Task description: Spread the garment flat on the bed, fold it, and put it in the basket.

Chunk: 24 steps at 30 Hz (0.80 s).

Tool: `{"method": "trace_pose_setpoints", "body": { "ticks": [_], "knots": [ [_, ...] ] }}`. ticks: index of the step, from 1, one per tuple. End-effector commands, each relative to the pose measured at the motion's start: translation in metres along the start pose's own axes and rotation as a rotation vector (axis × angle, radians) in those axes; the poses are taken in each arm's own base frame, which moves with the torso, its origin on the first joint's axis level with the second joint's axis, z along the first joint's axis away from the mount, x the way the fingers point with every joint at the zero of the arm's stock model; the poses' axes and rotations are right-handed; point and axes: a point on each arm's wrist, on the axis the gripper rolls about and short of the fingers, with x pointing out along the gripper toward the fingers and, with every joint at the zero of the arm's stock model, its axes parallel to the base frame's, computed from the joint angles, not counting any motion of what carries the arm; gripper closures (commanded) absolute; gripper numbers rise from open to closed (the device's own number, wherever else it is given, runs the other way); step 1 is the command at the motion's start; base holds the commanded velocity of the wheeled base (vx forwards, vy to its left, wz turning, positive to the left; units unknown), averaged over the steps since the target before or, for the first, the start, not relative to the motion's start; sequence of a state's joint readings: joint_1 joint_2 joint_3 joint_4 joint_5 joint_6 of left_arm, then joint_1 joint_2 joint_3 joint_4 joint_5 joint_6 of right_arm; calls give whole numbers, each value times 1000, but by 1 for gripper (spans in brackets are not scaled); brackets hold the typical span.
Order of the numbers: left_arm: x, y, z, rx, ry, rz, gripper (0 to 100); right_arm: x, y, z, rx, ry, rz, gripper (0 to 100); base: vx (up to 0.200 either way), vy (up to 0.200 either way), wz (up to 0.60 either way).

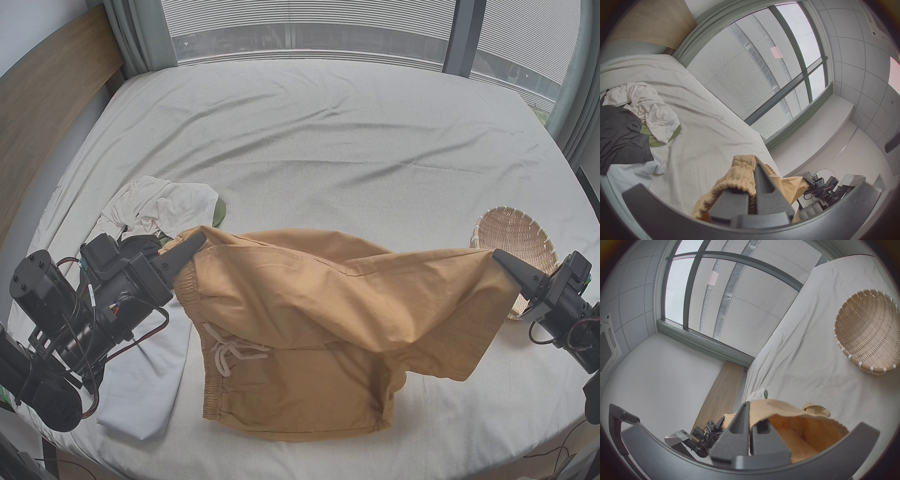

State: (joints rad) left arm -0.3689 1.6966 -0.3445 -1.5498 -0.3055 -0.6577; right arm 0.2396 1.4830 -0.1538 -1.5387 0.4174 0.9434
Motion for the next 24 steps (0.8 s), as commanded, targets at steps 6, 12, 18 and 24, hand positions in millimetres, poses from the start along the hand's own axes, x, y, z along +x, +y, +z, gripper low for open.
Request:
{"method": "trace_pose_setpoints", "body": {
  "ticks": [6, 12, 18, 24],
  "knots": [
    [-6, -4, 3, 4, -11, -5, 100, 1, -5, 20, -35, -76, -17, 100, 0, 0, 0],
    [-9, -2, 2, 3, -4, 8, 100, -4, -11, 28, -48, -81, -31, 100, 0, 0, 0],
    [-9, -1, 1, 3, -1, 14, 100, -7, -18, 31, -44, -67, -47, 100, 0, 0, 0],
    [-12, 0, -1, 5, 9, 23, 100, -7, -19, 31, -44, -67, -50, 100, 0, 0, 0]
  ]
}}
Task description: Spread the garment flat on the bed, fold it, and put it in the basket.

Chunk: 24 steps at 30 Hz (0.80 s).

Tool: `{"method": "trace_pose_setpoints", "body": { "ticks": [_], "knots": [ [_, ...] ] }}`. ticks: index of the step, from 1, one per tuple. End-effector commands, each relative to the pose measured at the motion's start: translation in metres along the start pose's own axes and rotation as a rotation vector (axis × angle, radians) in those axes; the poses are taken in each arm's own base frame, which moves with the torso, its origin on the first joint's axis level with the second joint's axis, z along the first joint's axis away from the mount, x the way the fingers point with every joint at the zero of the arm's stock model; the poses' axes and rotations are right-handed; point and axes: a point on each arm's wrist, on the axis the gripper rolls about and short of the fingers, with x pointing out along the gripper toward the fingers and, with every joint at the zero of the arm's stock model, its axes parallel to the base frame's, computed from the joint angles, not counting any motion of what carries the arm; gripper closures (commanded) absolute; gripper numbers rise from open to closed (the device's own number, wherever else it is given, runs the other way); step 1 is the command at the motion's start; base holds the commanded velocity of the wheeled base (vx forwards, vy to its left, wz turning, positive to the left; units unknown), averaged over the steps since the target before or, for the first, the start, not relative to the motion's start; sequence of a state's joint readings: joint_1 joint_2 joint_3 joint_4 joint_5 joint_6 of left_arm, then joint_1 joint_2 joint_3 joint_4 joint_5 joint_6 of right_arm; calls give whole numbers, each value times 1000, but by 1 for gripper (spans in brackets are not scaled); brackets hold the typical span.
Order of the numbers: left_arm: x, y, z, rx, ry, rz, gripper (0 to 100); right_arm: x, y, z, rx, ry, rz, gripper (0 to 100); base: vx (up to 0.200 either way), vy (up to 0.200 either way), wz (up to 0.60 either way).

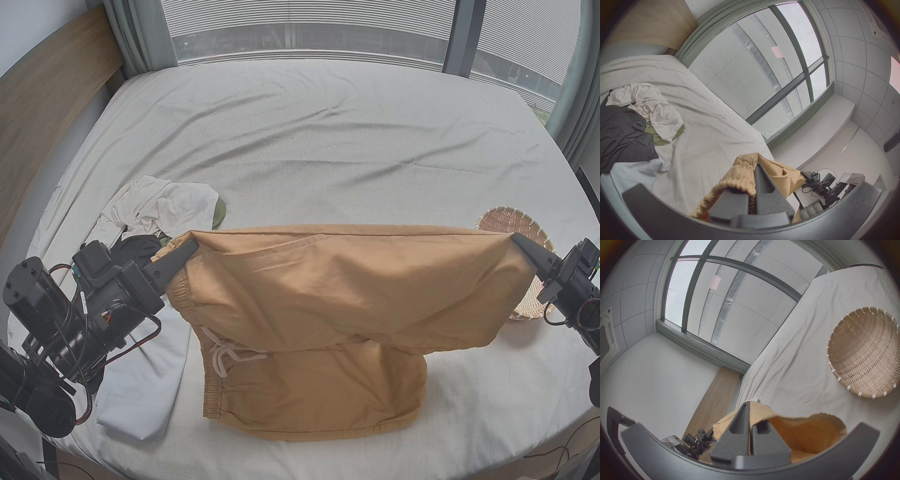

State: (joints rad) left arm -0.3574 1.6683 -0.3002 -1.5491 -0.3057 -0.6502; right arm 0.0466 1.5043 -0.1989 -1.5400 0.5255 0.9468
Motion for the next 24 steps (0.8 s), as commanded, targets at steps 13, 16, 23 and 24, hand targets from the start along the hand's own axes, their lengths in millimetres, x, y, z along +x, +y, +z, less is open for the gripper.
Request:
{"method": "trace_pose_setpoints", "body": {
  "ticks": [13, 16, 23, 24],
  "knots": [
    [0, 6, 6, 10, -25, 21, 100, 9, -6, 3, 0, 3, -3, 100, 0, 0, 0],
    [6, 5, 9, 15, -38, 10, 100, 19, -10, 6, -1, 3, 1, 100, 0, 0, 0],
    [24, 18, 9, 19, -48, 31, 100, 40, -23, 12, -3, 3, 4, 100, 0, 0, 0],
    [24, 20, 9, 17, -48, 36, 100, 42, -25, 13, -2, 3, 1, 100, 0, 0, 0]
  ]
}}
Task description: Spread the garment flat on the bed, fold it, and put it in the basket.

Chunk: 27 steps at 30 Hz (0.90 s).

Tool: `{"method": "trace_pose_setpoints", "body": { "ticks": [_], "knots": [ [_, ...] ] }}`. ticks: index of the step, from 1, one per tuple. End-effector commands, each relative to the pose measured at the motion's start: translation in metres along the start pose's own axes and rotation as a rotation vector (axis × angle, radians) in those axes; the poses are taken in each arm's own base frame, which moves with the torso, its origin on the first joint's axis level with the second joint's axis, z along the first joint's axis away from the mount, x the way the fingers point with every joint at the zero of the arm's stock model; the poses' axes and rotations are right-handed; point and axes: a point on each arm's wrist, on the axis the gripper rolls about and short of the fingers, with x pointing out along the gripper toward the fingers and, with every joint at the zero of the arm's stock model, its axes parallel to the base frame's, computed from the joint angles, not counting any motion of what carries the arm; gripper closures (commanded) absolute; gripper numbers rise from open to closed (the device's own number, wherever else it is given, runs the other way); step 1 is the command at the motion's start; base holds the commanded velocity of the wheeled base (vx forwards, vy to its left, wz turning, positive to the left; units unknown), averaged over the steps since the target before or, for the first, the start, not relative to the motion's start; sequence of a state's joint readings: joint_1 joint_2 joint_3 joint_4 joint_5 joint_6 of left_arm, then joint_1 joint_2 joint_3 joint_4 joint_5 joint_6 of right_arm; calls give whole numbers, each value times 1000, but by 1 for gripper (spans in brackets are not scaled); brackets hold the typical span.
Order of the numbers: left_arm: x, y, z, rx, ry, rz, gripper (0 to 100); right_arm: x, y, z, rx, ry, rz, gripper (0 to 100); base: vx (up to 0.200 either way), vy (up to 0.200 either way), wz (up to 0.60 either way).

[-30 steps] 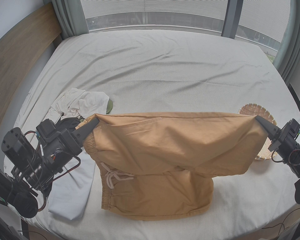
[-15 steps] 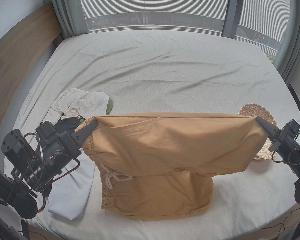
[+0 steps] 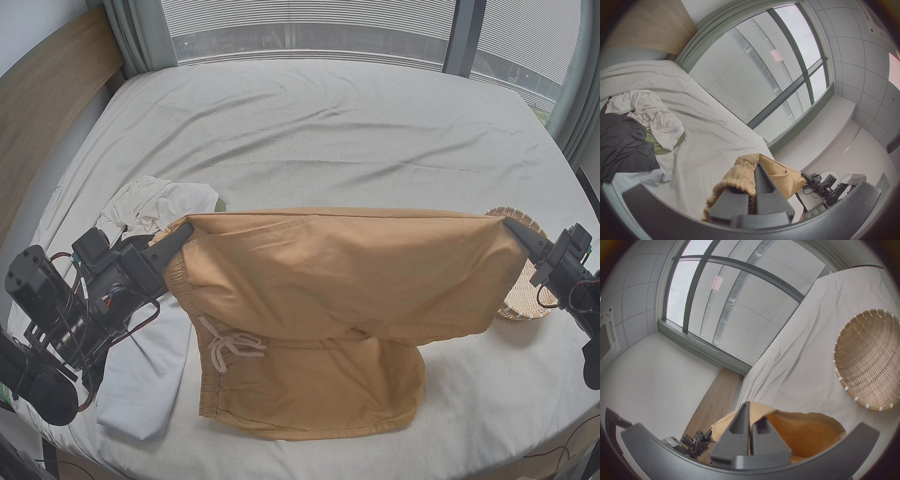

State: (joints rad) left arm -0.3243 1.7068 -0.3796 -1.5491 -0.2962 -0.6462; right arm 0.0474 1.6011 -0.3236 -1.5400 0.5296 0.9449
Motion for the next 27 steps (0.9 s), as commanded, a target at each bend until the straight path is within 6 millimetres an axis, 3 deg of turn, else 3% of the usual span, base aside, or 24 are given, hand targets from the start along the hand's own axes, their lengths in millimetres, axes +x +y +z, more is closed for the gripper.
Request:
{"method": "trace_pose_setpoints", "body": {
  "ticks": [1, 8, 27],
  "knots": [
    [10, 12, -3, -4, 6, 26, 100, 13, -16, 0, 16, 14, -25, 100, 0, 0, 0],
    [25, 34, -6, -4, 4, 68, 100, 28, -37, 4, 21, 10, -55, 100, 0, 0, 0],
    [65, 64, -10, 6, -48, 93, 100, 69, -63, 13, 1, -6, -19, 100, 0, 0, 0]
  ]
}}
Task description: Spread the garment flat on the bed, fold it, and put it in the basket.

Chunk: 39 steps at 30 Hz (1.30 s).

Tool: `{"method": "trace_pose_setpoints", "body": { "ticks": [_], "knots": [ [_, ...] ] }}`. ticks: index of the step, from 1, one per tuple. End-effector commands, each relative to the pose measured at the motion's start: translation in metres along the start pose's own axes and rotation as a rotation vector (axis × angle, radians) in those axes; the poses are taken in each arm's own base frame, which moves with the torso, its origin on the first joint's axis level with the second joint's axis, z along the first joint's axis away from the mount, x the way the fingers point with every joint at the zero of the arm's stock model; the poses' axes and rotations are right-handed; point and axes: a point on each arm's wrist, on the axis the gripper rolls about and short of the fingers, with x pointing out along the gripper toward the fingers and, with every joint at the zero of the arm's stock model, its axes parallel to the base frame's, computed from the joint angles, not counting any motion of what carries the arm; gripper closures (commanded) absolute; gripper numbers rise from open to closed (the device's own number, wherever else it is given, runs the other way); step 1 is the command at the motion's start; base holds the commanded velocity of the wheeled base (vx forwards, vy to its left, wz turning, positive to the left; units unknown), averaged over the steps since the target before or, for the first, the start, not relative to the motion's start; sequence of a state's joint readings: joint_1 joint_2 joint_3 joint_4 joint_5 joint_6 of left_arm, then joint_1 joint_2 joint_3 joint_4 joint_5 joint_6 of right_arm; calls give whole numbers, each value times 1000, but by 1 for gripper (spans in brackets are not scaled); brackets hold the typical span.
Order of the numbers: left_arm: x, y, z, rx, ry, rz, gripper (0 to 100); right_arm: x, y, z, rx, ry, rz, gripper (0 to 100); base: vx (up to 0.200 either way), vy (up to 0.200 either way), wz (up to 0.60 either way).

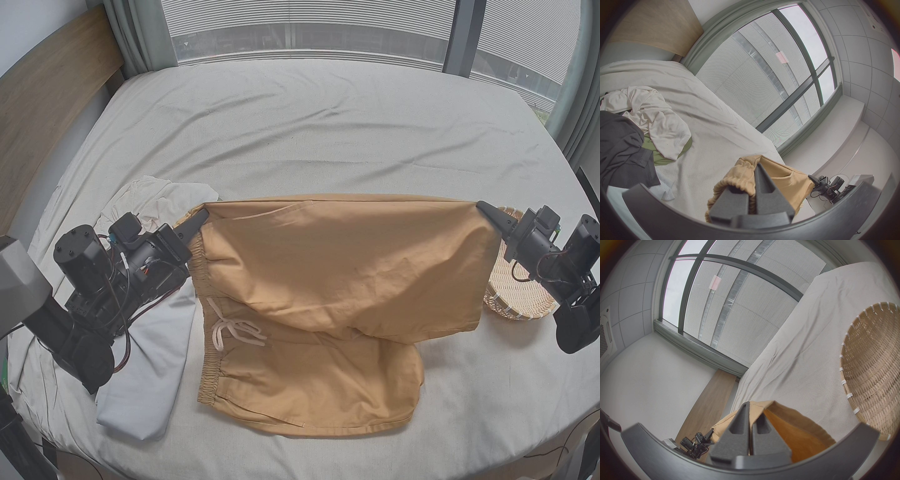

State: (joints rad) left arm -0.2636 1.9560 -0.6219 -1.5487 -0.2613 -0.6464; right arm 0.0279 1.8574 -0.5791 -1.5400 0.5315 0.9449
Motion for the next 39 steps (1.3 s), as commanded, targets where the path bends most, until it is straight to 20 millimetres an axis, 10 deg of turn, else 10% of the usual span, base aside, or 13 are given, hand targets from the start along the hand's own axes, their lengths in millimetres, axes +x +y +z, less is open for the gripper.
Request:
{"method": "trace_pose_setpoints", "body": {
  "ticks": [1, 23, 24, 28, 29, 39],
  "knots": [
    [11, 11, -5, -4, -1, 11, 100, 13, -16, -2, 6, 6, -8, 100, 0, 0, 0],
    [41, 35, -17, -5, -14, 8, 100, 56, -50, 2, -17, -15, 32, 100, 0, 0, 0],
    [42, 36, -18, -5, -13, 9, 0, 58, -50, 3, -20, -17, 35, 100, 0, 0, 0],
    [46, 39, -19, -4, -17, 10, 0, 62, -56, 3, -19, -21, 33, 100, 0, 0, 0],
    [46, 39, -20, -4, -16, 11, 0, 62, -56, 4, -21, -23, 35, 0, 0, 0, 0],
    [47, 47, -29, -38, -7, 88, 0, 54, -43, -3, -18, -5, 32, 0, 0, 0, 0]
  ]
}}
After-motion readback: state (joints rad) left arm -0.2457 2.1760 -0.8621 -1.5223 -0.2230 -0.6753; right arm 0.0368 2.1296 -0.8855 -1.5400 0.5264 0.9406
